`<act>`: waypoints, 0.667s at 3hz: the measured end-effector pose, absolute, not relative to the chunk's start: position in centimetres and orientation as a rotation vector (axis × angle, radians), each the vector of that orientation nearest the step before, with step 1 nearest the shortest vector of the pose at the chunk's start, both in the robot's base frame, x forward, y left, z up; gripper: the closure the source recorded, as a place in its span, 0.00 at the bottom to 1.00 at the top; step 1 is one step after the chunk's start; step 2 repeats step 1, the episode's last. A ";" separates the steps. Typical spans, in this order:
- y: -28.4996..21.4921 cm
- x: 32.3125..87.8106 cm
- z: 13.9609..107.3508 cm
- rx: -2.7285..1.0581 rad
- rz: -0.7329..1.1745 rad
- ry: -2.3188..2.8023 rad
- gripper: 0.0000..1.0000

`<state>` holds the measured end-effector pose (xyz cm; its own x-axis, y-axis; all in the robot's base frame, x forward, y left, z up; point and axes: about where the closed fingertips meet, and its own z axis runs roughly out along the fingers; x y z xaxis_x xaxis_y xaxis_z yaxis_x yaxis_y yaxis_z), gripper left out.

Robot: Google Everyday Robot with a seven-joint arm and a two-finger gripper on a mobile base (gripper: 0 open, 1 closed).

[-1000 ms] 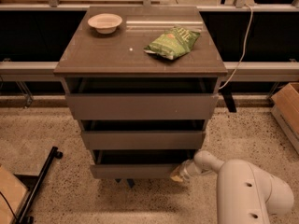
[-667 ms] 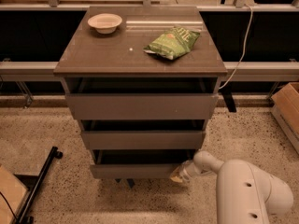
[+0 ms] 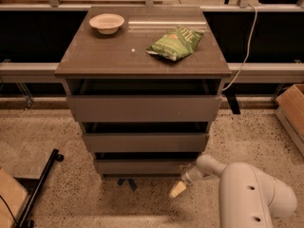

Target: Close bottom drawer

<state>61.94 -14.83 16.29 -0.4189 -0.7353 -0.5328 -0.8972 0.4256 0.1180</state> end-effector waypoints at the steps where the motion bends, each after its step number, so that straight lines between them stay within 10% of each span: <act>1: -14.8 61.9 16.3 -1.389 0.549 2.283 0.00; 2: -14.8 61.9 16.3 -1.389 0.549 2.283 0.00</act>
Offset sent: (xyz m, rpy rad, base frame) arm 0.0000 0.0000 0.0000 0.0000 0.0000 0.0000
